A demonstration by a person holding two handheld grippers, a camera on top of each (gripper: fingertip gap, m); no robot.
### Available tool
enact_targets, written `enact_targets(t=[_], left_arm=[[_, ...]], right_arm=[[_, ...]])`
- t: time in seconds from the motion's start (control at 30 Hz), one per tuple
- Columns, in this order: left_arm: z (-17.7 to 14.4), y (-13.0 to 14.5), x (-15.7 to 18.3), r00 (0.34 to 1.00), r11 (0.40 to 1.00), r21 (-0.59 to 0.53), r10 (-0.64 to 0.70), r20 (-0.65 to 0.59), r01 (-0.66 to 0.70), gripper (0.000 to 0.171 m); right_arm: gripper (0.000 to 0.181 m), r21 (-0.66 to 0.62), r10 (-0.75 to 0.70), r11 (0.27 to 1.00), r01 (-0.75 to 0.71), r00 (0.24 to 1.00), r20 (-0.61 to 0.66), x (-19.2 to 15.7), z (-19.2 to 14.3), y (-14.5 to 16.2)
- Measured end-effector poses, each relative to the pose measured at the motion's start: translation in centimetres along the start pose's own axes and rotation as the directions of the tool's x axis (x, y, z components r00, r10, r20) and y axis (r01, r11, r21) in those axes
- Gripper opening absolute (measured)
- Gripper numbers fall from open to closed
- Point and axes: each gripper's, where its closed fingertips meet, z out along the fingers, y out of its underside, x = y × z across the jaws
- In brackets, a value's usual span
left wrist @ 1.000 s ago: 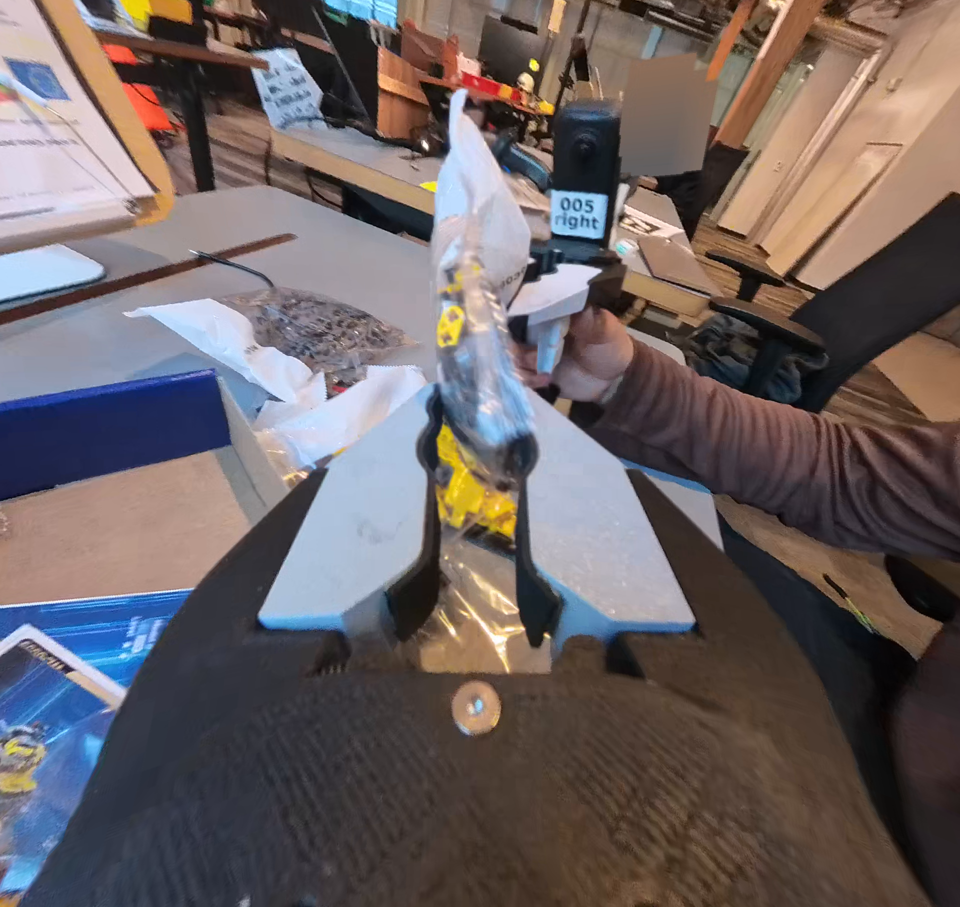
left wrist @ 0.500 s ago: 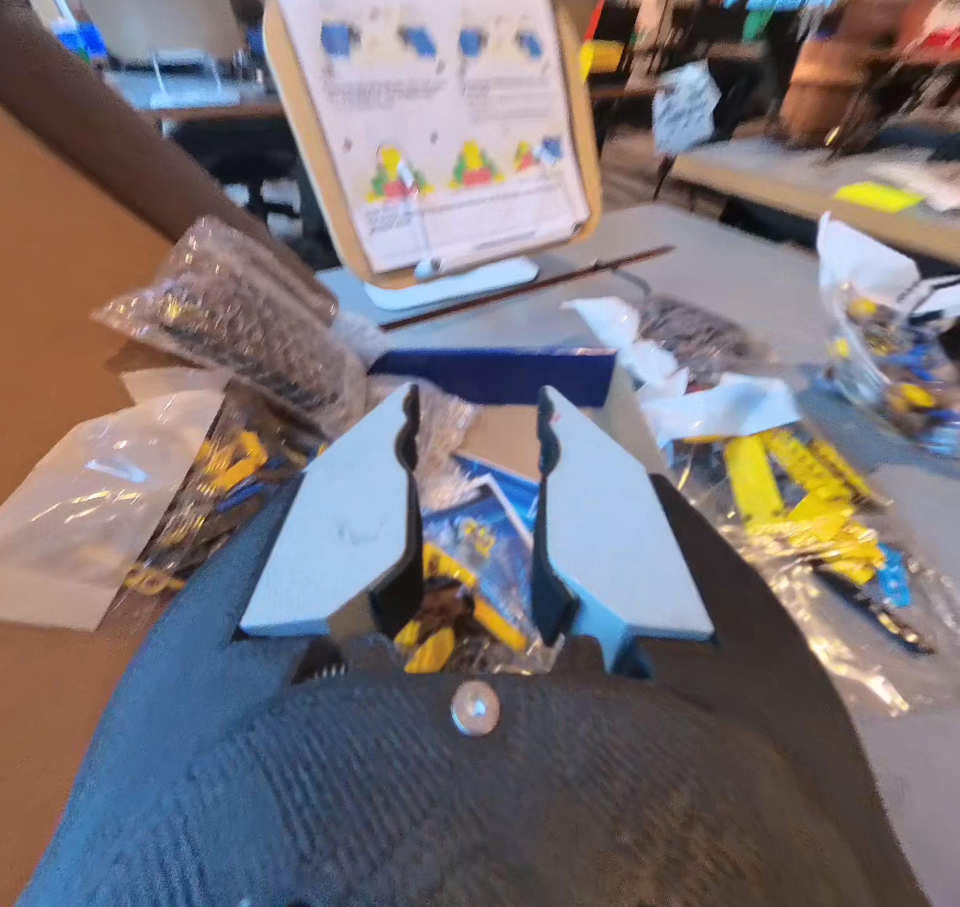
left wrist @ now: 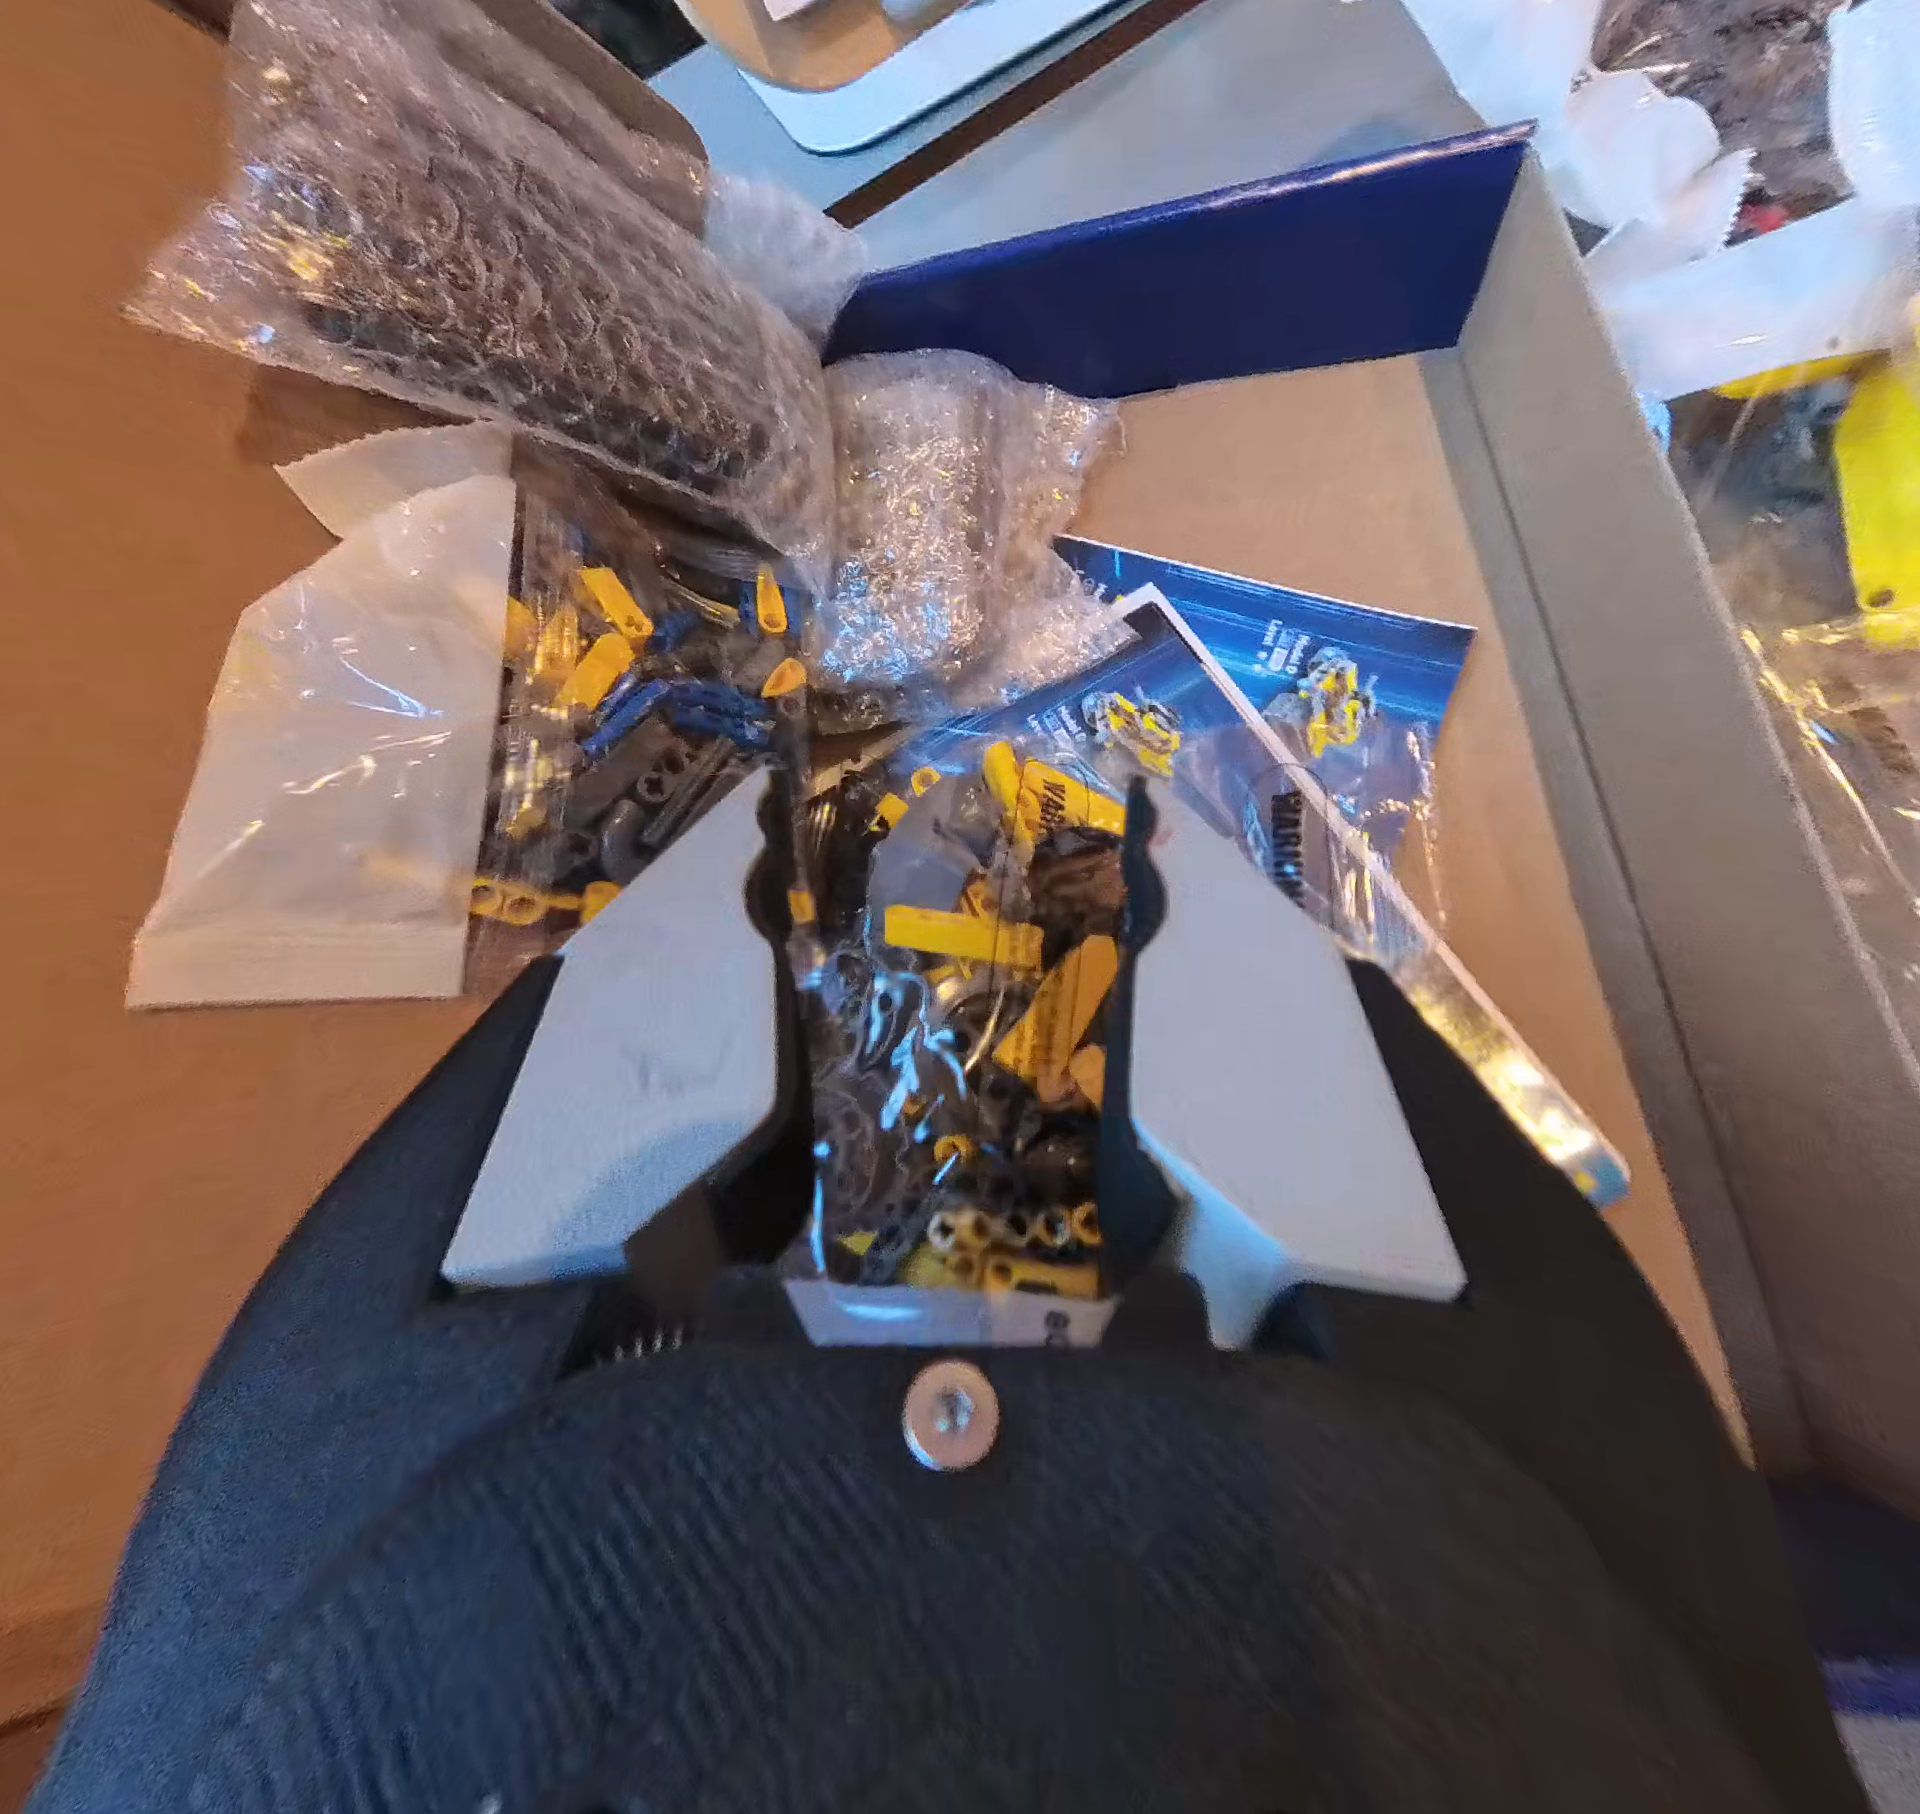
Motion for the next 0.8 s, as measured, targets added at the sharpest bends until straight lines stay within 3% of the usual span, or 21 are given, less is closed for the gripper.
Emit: enact_targets(t=[0.17,0.33,0.4,0.5,0.57,0.7,0.8], left_arm=[[-2.4,0.5,-0.8,0.991,0.983,-0.126,0.126,-0.045,-0.131,0.067],[-1.6,6.6,-0.3,0.971,0.879,-0.420,0.172,-0.165,-0.227,0.071],[-1.3,6.7,0.4,0.970,0.878,-0.426,0.148,-0.192,-0.219,0.062],[-1.0,6.8,0.2,0.975,0.861,-0.465,0.136,-0.176,-0.204,0.067],[-0.9,7.0,0.8,0.974,0.850,-0.491,0.097,-0.206,-0.189,0.059],[0.3,7.2,1.8,0.973,0.864,-0.490,0.000,-0.231,-0.116,0.078],[0.6,7.2,1.8,0.971,0.870,-0.477,0.008,-0.240,-0.125,0.079]], right_arm=[[0.041,0.015,0.027,1.000,-0.027,0.999,0.033,-0.4,0.1,-0.4],[0.040,-0.027,0.017,1.000,-0.016,0.998,0.059,-1.3,0.9,0.5],[0.041,-0.045,0.015,0.999,-0.012,0.997,0.072,-1.7,1.3,0.9],[0.041,-0.077,0.009,0.997,-0.002,0.996,0.088,-2.2,1.8,1.5],[0.041,-0.081,0.003,0.997,0.005,0.995,0.101,-2.7,1.9,1.6],[0.041,-0.065,-0.015,0.998,0.022,0.994,0.113,-3.3,1.8,1.1],[0.041,-0.038,-0.013,0.999,0.018,0.992,0.123,-3.6,1.4,0.5]])
